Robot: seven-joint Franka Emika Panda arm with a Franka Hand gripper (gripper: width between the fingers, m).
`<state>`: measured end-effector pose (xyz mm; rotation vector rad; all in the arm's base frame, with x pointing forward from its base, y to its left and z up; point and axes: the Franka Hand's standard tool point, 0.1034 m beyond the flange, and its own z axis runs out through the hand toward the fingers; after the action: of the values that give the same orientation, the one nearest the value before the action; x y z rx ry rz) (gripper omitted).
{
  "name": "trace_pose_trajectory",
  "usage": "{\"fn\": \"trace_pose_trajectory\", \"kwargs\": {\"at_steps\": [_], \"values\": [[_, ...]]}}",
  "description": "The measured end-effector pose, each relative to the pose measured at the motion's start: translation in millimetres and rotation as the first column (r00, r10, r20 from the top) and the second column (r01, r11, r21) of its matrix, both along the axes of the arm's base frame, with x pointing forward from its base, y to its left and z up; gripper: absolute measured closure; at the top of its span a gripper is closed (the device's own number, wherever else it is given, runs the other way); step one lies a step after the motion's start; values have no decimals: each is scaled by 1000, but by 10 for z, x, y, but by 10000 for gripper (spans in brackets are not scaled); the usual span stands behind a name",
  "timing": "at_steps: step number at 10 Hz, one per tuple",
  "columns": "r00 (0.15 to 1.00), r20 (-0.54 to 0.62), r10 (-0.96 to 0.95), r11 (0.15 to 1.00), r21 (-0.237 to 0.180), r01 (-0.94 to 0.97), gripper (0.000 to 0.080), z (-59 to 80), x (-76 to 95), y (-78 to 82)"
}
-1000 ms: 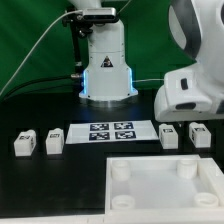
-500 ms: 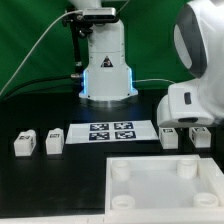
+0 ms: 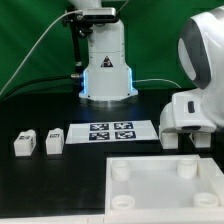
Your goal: Assemble one leg
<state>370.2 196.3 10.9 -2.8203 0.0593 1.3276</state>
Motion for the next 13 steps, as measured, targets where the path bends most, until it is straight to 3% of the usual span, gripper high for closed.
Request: {"fn": "trace_pose_trajectory", "kwargs": {"at_steps": [3, 12, 13], "values": [[1000, -1, 1, 1000, 0, -1, 510, -2, -3, 0], [1000, 5, 6, 1000, 5, -6, 508, 16, 26, -18], [999, 27, 36, 999, 27, -36, 508, 192, 184, -104]]}}
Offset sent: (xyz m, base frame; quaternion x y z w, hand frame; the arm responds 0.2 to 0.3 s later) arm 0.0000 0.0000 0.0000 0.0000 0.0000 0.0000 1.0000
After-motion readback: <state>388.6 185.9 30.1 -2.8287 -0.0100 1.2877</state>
